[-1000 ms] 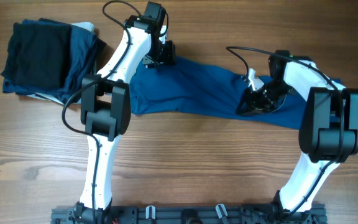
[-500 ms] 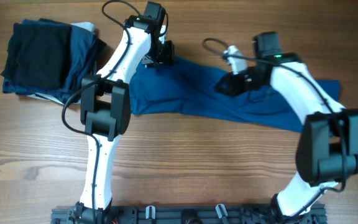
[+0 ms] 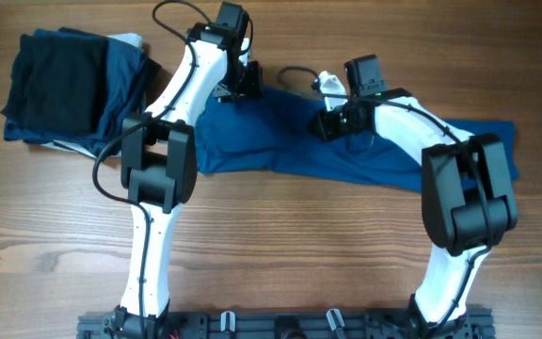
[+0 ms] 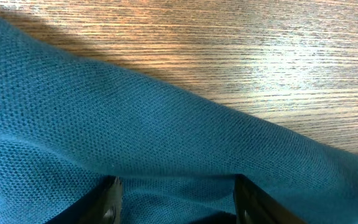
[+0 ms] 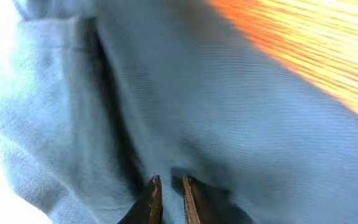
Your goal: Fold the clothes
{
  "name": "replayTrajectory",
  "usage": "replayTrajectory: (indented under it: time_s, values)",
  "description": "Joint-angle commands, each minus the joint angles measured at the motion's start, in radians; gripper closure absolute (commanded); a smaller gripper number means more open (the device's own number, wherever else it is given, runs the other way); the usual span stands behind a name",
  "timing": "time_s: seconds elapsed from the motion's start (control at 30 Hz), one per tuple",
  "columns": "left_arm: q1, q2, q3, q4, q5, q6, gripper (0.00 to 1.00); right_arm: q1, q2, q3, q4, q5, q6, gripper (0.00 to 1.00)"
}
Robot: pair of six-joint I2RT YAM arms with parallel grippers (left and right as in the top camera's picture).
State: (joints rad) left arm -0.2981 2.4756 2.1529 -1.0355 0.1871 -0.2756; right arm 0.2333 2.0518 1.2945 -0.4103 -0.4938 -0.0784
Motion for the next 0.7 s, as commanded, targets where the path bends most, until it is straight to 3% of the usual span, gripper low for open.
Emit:
replayTrajectory:
  time_s: [0.0, 0.2, 0.4, 0.6, 0.67]
  values:
    - [0.014, -0.035, -0.006, -0.005, -0.029, 0.01, 0.43, -0.007, 0.006, -0.008, -0.005, -0.019, 0.051, 0.88]
    - [0.015, -0.035, -0.006, -0.004, -0.029, 0.01, 0.43, 0.03, 0.006, -0.042, -0.057, -0.099, 0.051, 0.88]
    - [0.015, -0.035, -0.006, -0.004, -0.029, 0.01, 0.42, 0.032, 0.006, -0.042, -0.277, -0.188, -0.032, 0.87]
    - [0.015, -0.035, -0.006, -0.01, -0.029, 0.01, 0.43, 0.032, 0.004, -0.039, -0.312, -0.137, -0.053, 0.71]
    - [0.016, -0.035, -0.006, -0.004, -0.032, 0.01, 0.43, -0.001, -0.049, 0.038, -0.311, -0.178, -0.061, 0.66]
